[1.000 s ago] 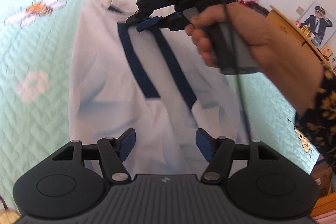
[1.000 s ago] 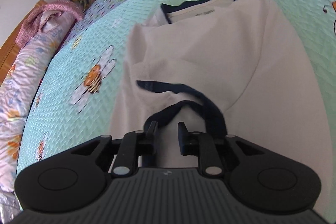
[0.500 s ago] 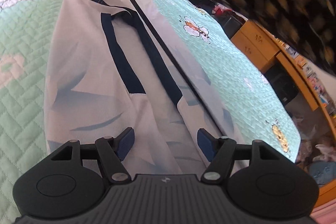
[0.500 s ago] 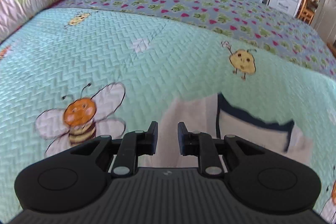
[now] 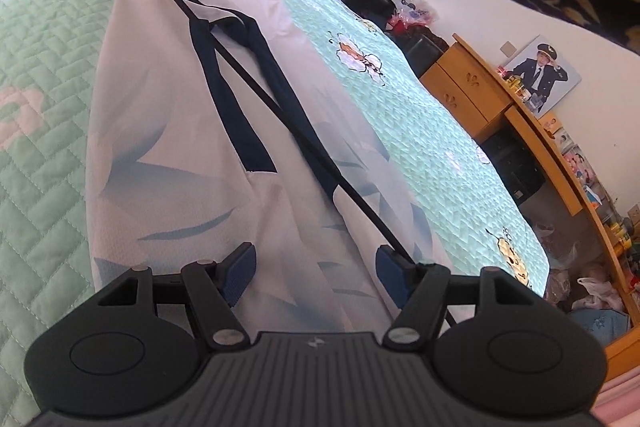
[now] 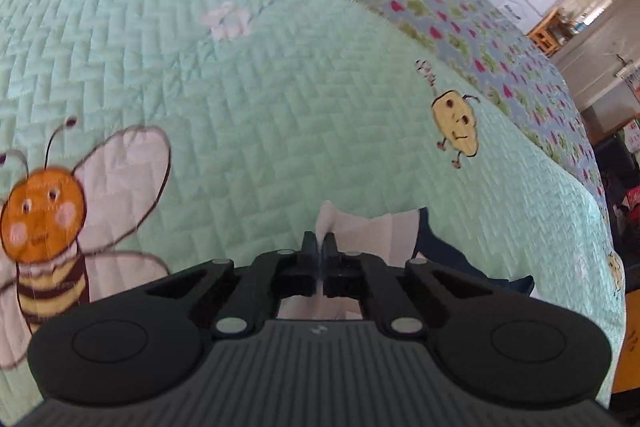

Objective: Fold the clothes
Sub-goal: 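Move both grippers over to the hem end of the folded shirt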

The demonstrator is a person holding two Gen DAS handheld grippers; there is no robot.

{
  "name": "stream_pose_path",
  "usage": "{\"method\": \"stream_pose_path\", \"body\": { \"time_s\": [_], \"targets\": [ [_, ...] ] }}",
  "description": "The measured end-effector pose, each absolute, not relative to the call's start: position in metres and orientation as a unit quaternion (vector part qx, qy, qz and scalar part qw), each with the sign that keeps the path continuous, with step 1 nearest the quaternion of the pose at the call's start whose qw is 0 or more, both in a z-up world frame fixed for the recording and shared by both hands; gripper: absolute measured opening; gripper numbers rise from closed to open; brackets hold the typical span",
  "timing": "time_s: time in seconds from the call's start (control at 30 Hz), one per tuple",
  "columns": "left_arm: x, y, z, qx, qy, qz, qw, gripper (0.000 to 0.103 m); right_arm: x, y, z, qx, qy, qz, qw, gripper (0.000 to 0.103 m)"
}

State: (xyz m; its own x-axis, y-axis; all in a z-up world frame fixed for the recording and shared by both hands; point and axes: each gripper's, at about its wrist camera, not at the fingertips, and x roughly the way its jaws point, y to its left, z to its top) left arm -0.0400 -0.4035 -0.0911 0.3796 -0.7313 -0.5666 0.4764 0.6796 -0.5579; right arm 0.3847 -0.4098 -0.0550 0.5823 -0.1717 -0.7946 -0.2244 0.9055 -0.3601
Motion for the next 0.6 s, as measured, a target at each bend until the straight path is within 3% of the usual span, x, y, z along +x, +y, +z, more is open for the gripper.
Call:
{"method": "stream_pose_path", "body": {
  "time_s": [0.3,0.47,0.6],
  "targets": [
    [-0.046,-0.408,-0.091,-0.13,0.404,-0.372,0.826,0.072,0.399,-0.45,-0.058,-0.062,0.446,0.062,0.891,0.004],
    [-0.045,-0.409,-0.092,-0.132,0.403,-0.373,0.825,0.074,0.377,-0.473,-0.026,0.035,0.363,0.118,0.924,0.017],
    [-0.045,-0.407,-0.092,-0.136,0.404,-0.372,0.825,0.074,0.362,-0.493,-0.01,0.113,0.374,0.135,0.911,0.017]
  ]
}}
